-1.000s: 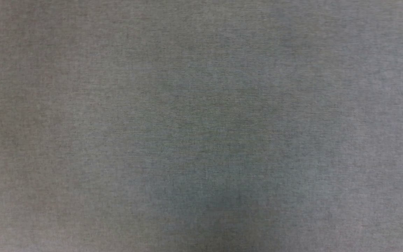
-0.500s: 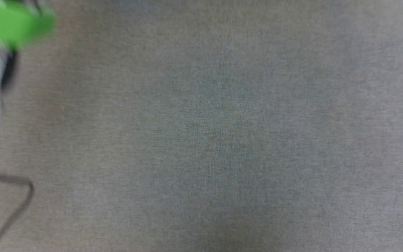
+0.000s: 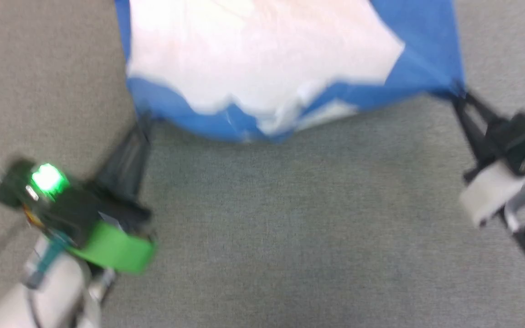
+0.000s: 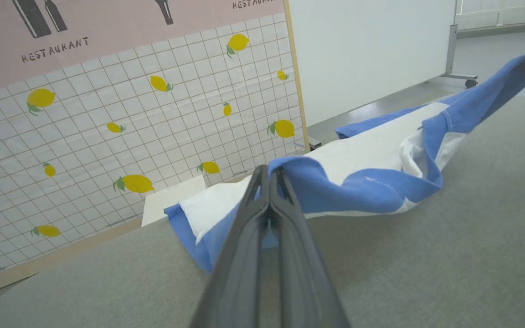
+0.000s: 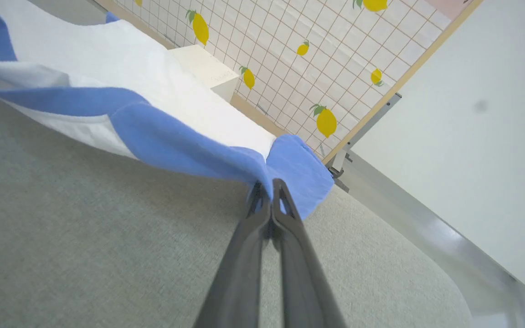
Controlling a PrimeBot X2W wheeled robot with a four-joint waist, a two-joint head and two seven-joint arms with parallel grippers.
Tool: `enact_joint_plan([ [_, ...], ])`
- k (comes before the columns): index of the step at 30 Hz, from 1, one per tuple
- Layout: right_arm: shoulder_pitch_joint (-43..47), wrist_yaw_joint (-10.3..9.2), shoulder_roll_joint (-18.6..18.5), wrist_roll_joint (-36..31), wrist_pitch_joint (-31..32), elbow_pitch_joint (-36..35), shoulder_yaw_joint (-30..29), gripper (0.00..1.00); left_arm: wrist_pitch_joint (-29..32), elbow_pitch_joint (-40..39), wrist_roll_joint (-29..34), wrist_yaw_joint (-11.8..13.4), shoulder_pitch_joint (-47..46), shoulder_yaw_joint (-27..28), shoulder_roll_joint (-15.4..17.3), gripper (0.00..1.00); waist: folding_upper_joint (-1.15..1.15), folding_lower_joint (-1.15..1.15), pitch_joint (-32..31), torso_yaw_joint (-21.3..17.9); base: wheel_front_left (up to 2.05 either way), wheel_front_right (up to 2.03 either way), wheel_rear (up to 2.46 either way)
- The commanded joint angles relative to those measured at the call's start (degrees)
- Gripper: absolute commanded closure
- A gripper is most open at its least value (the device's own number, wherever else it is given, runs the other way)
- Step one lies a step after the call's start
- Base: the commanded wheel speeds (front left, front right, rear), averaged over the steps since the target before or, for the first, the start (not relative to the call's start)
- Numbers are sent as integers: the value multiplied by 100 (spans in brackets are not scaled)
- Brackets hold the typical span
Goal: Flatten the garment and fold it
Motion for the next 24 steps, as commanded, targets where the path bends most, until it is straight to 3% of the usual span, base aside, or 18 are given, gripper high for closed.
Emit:
enact_joint_plan([
  [1, 263, -11, 55, -41, -10, -73, -62, 100, 47, 35, 99, 53, 238, -127, 41, 100, 0, 1, -287, -96, 0, 0, 0],
  [8, 1378, -11, 101, 23, 117, -138, -259, 100, 435, 286, -18, -78, 915, -776, -60, 100, 0, 1, -499, -75, 0, 0, 0],
  [16, 2279, -11, -26, 198, 438, -117, -257, 100, 1066, 753, -424, -440, 1237, -1142, 91, 100, 0, 1, -612, -79, 0, 0, 0],
  [24, 2932, -11, -112, 394, 828, 11, -218, 100, 1951, 702, -1178, -625, 1720, -1428, 180, 100, 0, 1, -720, -92, 0, 0, 0],
])
